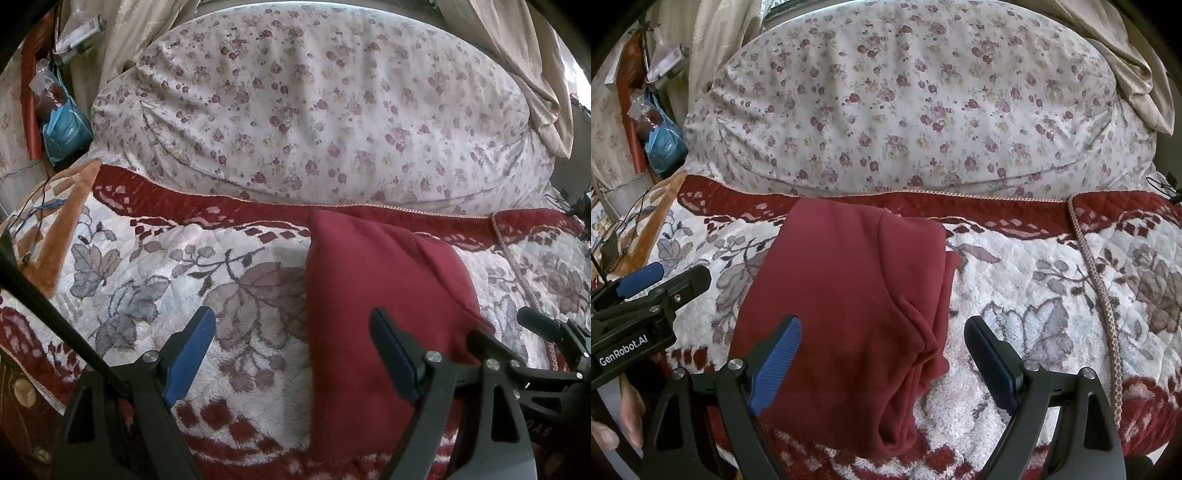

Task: Fold small clothes

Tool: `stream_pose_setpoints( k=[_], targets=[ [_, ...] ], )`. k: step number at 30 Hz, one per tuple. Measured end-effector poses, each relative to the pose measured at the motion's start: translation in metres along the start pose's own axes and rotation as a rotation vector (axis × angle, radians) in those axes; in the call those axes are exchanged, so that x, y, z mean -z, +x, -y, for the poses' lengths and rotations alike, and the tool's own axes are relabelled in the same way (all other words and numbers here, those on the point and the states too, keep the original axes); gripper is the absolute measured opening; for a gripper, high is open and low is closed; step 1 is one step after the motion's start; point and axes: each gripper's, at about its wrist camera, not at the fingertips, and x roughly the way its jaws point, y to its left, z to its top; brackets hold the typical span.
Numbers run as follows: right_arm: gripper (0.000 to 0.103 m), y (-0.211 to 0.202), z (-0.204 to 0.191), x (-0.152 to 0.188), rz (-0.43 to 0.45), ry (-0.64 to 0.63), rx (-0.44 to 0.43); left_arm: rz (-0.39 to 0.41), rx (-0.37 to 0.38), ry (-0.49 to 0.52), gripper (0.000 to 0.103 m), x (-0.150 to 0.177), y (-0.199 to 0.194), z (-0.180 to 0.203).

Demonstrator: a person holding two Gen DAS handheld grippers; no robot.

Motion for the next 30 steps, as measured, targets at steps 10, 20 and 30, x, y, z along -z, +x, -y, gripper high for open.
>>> stream_pose_setpoints(
  k=[10, 20, 30],
  targets=[
    [0.093, 0.01, -0.002, 0.002, -0.024, 0.003, -0.004, -0.013, -0.008, 0.007, 0.084, 0.005, 0.01, -0.002],
    [0.093, 0.018, -0.002, 0.002, -0.047, 0.011, -0.009, -0.024, -0.018, 0.008, 0.084, 0.004, 0.014, -0.006],
    [0.093, 0.021, -0.002, 0.002, -0.059, 0.012, -0.009, -0.024, -0.021, 0.011, 0.085, 0.004, 0.015, -0.003]
  ],
)
